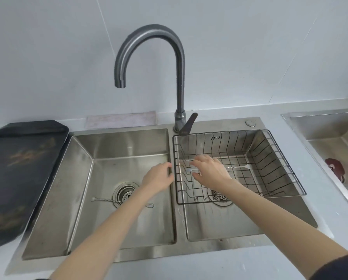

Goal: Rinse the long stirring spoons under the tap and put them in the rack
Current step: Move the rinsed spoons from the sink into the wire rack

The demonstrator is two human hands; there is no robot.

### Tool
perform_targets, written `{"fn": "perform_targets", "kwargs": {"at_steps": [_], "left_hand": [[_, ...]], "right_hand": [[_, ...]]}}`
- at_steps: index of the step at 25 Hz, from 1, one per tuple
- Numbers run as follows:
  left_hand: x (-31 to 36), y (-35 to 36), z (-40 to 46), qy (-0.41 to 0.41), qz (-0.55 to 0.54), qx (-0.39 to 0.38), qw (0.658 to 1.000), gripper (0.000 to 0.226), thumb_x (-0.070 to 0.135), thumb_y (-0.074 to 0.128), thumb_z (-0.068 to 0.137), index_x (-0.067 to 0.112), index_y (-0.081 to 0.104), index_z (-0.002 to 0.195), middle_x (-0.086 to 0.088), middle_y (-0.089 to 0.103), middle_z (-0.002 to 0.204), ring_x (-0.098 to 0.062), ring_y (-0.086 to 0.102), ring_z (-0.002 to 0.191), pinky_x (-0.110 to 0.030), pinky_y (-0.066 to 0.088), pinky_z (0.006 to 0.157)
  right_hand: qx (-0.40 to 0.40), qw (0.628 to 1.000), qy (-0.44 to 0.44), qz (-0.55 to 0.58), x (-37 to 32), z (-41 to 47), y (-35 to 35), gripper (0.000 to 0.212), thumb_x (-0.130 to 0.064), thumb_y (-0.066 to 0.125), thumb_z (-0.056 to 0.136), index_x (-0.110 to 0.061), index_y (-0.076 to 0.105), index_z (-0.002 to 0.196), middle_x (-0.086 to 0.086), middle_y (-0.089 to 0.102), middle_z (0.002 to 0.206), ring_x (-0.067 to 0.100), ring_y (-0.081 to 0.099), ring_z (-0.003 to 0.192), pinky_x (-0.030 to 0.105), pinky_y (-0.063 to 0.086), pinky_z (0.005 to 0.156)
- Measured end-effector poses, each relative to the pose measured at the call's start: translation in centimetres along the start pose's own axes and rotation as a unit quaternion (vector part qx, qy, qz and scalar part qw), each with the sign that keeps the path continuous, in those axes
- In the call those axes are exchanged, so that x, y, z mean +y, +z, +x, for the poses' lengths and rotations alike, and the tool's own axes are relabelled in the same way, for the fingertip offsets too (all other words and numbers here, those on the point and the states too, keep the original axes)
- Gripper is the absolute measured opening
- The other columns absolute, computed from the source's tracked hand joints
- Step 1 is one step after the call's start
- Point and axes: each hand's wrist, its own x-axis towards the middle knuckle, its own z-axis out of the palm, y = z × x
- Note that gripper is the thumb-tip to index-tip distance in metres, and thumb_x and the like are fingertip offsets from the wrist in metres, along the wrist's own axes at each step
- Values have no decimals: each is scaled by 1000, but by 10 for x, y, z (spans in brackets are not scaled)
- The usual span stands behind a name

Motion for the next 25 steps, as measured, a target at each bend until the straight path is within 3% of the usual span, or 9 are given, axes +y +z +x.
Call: {"fn": "perform_targets", "kwargs": {"at_steps": [17,25], "left_hand": [[-166,-30,-13,-51,42,-57,996,47,25,48,90,14,45,135,-9,52,138,-25,49,128,-36,40,106],[-216,-14,2,-72,23,-104,992,42,21,49,91,13,49,132,-13,55,132,-29,53,121,-38,44,101]], "right_hand": [[-66,998,-12,13,-129,49,55,41,-23,45,94,-15,45,134,7,49,139,25,43,129,38,31,109],[-150,988,41,23,-151,70,101,36,-20,43,94,-17,50,129,6,52,134,31,51,120,39,43,97]]}}
